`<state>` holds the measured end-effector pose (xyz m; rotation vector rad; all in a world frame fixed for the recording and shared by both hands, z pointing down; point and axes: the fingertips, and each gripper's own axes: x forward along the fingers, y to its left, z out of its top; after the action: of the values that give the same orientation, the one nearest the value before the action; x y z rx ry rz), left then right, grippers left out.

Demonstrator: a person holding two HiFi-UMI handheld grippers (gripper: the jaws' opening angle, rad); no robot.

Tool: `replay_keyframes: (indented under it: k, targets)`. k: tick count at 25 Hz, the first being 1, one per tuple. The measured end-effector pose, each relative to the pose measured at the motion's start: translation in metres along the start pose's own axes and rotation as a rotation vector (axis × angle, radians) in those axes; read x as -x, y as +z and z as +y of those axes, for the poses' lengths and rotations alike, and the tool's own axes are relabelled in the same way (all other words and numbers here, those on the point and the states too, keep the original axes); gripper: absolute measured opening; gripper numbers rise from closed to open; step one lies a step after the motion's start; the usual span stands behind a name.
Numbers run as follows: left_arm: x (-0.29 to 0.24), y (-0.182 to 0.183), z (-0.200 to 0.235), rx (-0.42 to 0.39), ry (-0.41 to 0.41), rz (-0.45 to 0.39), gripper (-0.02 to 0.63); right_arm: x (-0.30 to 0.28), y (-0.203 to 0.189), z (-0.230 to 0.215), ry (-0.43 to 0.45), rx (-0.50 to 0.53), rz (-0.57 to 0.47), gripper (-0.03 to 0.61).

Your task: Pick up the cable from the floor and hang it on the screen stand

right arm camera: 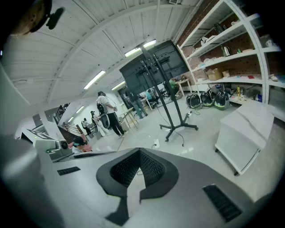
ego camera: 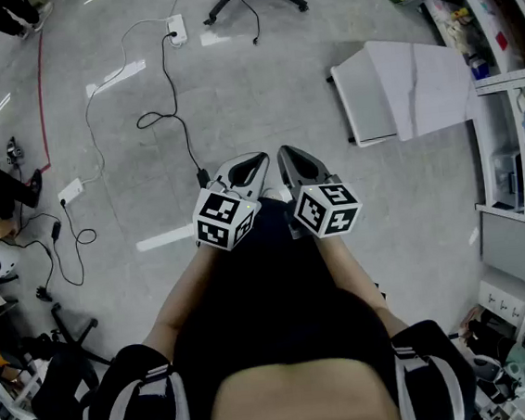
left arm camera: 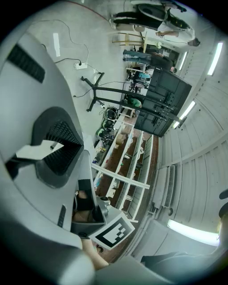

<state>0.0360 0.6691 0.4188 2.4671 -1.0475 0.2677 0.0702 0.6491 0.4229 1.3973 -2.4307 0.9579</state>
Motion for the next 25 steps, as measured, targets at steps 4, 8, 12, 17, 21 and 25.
replay_keyframes:
  k: [4, 8, 12, 17, 21, 25]
  targets:
    - [-0.009, 0.003, -0.014, -0.004, -0.01, 0.002, 0.006, 0.015, 0.004, -0.008, -0.017, 0.018, -0.02, 0.023]
    - [-0.024, 0.007, -0.024, -0.014, -0.009, 0.003, 0.006, 0.026, 0.011, -0.021, -0.026, 0.022, -0.041, 0.023]
    - [-0.044, 0.012, -0.032, 0.0, 0.015, 0.0, 0.006, 0.037, 0.025, -0.041, -0.029, 0.031, -0.08, 0.023]
    - [-0.067, 0.014, -0.039, 0.012, 0.069, -0.007, 0.006, 0.044, 0.034, -0.068, -0.018, 0.046, -0.083, 0.023]
    - [-0.077, 0.016, -0.046, 0.017, 0.094, -0.026, 0.006, 0.048, 0.038, -0.088, -0.022, 0.03, -0.083, 0.023]
    - [-0.085, 0.014, -0.054, 0.014, 0.103, -0.024, 0.006, 0.053, 0.041, -0.103, -0.027, 0.021, -0.095, 0.023]
